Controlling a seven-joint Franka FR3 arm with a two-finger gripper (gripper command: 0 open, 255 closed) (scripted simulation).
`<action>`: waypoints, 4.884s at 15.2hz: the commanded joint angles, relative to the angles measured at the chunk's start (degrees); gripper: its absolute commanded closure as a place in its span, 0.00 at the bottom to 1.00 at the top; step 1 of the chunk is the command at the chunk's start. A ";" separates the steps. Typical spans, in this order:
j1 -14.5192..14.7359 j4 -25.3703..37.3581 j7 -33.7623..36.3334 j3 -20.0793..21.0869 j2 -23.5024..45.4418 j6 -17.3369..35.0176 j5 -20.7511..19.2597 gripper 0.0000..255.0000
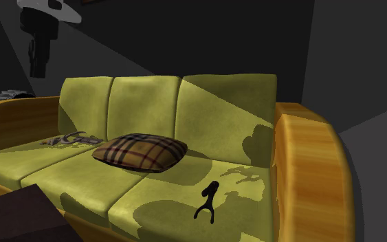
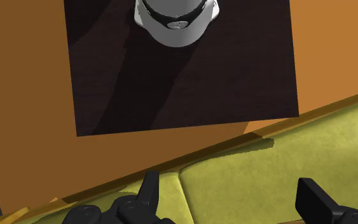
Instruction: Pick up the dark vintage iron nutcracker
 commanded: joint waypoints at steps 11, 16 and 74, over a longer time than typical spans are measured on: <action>-2.55 -1.29 -12.99 -9.18 13.54 14.73 -6.53 0.00; -3.28 1.17 -19.27 -13.35 22.92 21.72 -7.82 0.00; -17.54 62.08 -51.91 -16.06 93.86 29.60 7.34 1.00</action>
